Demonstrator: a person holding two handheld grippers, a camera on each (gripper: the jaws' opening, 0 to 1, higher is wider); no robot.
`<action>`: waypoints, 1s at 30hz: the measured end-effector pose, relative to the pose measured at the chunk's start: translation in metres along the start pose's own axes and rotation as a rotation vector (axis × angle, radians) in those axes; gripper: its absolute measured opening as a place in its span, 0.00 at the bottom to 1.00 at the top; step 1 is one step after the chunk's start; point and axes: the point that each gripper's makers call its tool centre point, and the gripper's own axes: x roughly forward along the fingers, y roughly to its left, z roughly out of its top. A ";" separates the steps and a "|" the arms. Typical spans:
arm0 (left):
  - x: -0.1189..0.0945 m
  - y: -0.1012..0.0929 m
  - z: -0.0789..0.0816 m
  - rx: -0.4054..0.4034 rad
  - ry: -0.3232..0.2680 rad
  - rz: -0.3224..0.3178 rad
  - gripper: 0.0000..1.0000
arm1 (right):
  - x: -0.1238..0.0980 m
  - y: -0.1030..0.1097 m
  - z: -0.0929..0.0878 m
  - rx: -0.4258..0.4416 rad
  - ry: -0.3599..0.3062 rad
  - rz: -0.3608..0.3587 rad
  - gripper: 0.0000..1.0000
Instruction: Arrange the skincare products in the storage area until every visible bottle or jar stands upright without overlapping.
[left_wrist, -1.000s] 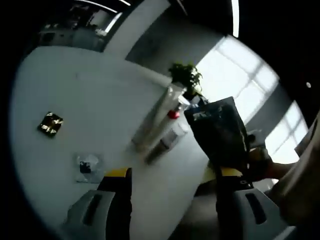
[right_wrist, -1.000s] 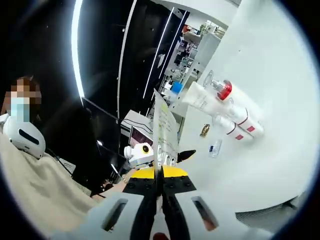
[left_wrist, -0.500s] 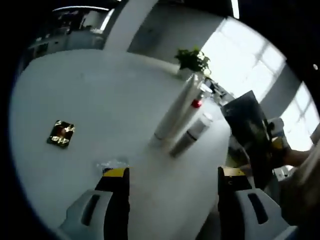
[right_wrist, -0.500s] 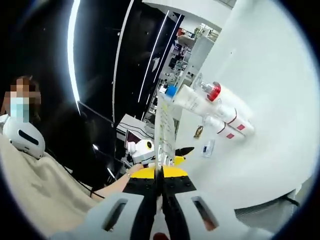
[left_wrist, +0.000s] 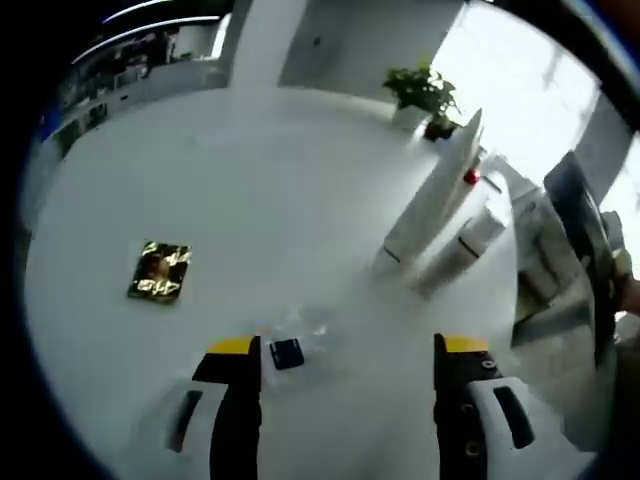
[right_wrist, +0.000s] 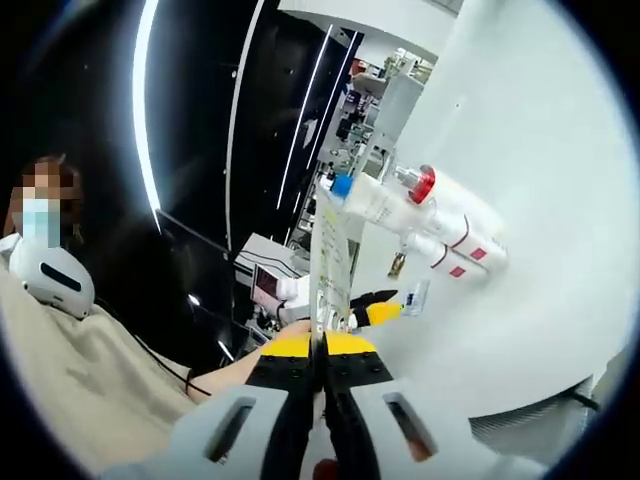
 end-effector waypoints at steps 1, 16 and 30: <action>0.001 0.002 -0.001 0.007 0.006 0.010 0.60 | 0.000 0.000 0.000 0.000 0.003 -0.001 0.02; 0.020 0.023 -0.011 0.205 0.104 0.109 0.39 | 0.000 -0.004 -0.002 -0.006 0.021 -0.009 0.02; 0.006 0.036 -0.023 0.224 0.138 0.207 0.36 | 0.000 -0.004 -0.002 -0.005 0.024 -0.008 0.02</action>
